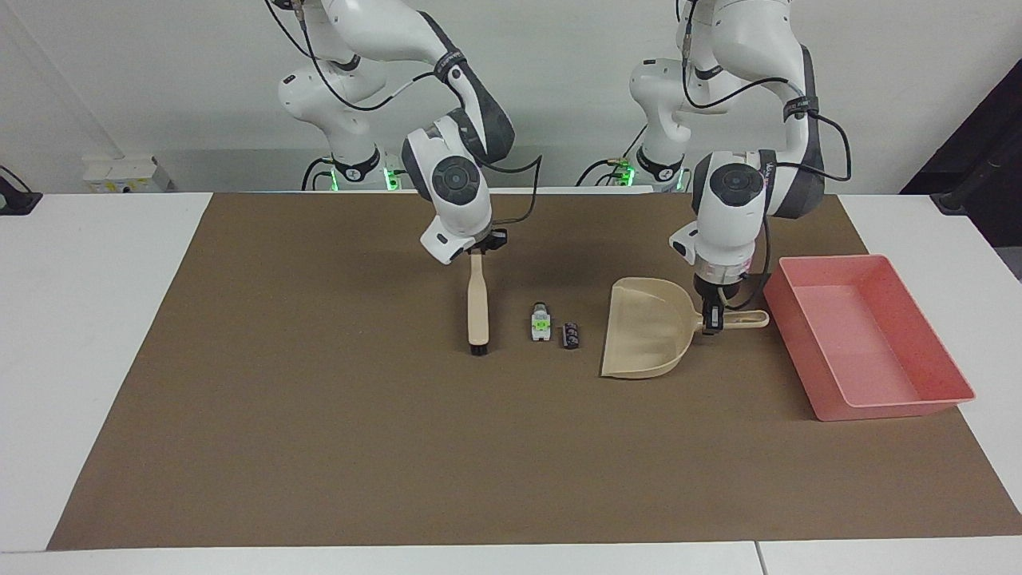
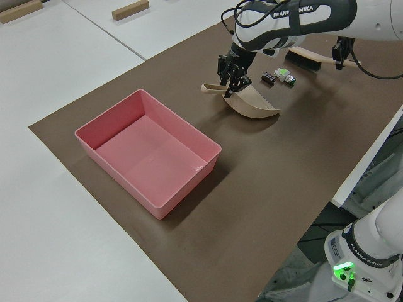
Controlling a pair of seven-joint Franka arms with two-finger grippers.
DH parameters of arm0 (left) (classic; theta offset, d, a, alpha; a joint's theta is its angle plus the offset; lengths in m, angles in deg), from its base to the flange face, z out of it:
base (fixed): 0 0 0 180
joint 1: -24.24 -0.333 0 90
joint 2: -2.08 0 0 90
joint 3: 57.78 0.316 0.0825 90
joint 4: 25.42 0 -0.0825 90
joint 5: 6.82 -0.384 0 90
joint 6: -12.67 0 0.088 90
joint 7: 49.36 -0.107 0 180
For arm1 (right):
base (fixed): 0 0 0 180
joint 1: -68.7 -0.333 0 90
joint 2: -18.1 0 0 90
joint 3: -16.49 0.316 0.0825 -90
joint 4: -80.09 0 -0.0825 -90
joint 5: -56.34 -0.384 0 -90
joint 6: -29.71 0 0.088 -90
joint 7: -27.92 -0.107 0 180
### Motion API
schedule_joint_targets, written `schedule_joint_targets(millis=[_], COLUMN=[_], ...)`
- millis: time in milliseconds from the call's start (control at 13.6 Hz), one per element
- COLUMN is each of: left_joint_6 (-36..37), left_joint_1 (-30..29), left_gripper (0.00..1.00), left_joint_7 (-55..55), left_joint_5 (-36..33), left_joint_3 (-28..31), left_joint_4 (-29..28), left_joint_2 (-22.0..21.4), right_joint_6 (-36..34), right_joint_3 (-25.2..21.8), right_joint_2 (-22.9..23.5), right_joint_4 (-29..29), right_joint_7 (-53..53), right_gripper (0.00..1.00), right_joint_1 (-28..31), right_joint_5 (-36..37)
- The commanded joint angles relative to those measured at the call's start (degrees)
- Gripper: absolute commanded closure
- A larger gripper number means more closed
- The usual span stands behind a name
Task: Clean e-waste and dump in bin
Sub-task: 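Lift the brush with the right gripper toward the components beside the dustpan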
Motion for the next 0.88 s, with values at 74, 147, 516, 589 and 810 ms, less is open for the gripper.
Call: schedule_joint_targets(millis=[74, 147, 516, 589, 810], left_joint_6=[2.37, 3.34, 7.3, 7.39, 7.74], left_joint_1=[1.98, 1.99, 4.53, 4.54, 4.62], left_gripper=[1.0, 1.0, 1.0, 1.0, 1.0], left_joint_7=[2.47, 3.35, 8.8, 8.81, 8.9], left_joint_5=[-0.75, -0.75, -0.75, -0.75, -0.92], left_joint_3=[0.59, 0.59, 0.68, 0.76, 0.76], left_joint_4=[0.76, 1.63, 5.06, 5.07, 5.07], left_joint_2=[1.07, 1.15, 4.23, 4.23, 4.23], right_joint_6=[2.01, 2.54, 5.54, 5.62, 7.72], right_joint_3=[-0.15, -0.15, 0.21, 0.29, 0.29], right_joint_2=[2.66, 3.19, 5.3, 6.0, 8.28], right_joint_4=[-2.58, -2.67, -3.46, -3.99, -6.18], right_joint_7=[-2.1, -2.2, -4.13, -4.22, -5.71], right_gripper=[1.0, 1.0, 1.0, 1.0, 1.0], right_joint_1=[-2.04, -2.13, -3.97, -4.06, -5.47], right_joint_5=[-3.72, -3.81, -6.63, -6.63, -8.38])
